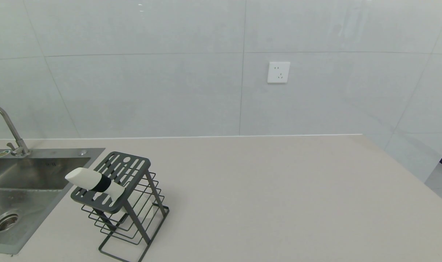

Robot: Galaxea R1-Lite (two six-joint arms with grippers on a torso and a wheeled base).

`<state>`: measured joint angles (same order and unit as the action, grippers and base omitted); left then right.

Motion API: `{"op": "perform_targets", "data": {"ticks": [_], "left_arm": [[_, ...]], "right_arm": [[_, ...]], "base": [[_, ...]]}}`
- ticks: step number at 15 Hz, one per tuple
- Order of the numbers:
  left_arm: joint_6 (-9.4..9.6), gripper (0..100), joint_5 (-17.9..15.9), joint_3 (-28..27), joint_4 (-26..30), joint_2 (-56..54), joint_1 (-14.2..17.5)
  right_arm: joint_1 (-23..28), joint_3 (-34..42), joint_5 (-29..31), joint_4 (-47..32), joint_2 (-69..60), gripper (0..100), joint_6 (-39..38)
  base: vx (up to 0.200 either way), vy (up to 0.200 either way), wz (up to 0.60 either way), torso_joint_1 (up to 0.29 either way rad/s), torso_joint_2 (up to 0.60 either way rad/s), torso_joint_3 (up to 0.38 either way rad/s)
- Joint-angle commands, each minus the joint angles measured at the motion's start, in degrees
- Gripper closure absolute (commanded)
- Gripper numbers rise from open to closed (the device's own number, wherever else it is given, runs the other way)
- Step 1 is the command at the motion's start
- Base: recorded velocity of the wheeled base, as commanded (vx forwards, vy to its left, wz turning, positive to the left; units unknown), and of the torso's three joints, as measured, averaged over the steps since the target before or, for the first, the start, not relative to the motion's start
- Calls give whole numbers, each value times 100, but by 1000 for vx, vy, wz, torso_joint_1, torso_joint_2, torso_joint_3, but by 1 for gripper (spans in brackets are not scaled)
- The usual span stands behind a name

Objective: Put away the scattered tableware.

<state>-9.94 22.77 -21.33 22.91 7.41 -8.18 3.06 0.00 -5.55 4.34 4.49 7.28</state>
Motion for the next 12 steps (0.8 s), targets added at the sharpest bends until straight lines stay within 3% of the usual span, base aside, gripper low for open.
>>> {"op": "perform_targets", "data": {"ticks": [1,2,3,4,5,7,10,11,12], "left_arm": [[-571,0,-361,1509,-1289,-187,71],[-536,0,-634,2133,-2818,-187,106],[-465,0,-1135,2133,-2607,-240,519],[-298,0,-1372,2107,-2519,-302,809],[290,0,-1750,2107,-2519,-363,1020],[422,0,-1855,2125,-2545,-741,818],[1099,0,-1934,2125,-2563,-732,809],[1161,0,-1838,2125,-2563,-732,809],[1090,0,-1767,2116,-2537,-715,809]], "right_arm": [[2,0,-52,5,0,0,-86],[2,0,-105,-3,8,0,-192],[2,0,-113,-30,0,0,-192],[-7,0,-113,-74,8,0,-165],[-51,0,-113,-162,17,0,-139],[-113,0,-78,5,-53,0,-174],[-95,0,10,-38,-53,0,-631],[-95,0,353,-126,-53,0,-675],[-113,0,669,-460,-53,0,-701]], "base": [[0,0,0,0,0,0],[0,0,0,0,0,0],[0,0,0,0,0,0],[0,0,0,0,0,0],[0,0,0,0,0,0],[0,0,0,0,0,0],[0,0,0,0,0,0],[0,0,0,0,0,0],[0,0,0,0,0,0]]}}
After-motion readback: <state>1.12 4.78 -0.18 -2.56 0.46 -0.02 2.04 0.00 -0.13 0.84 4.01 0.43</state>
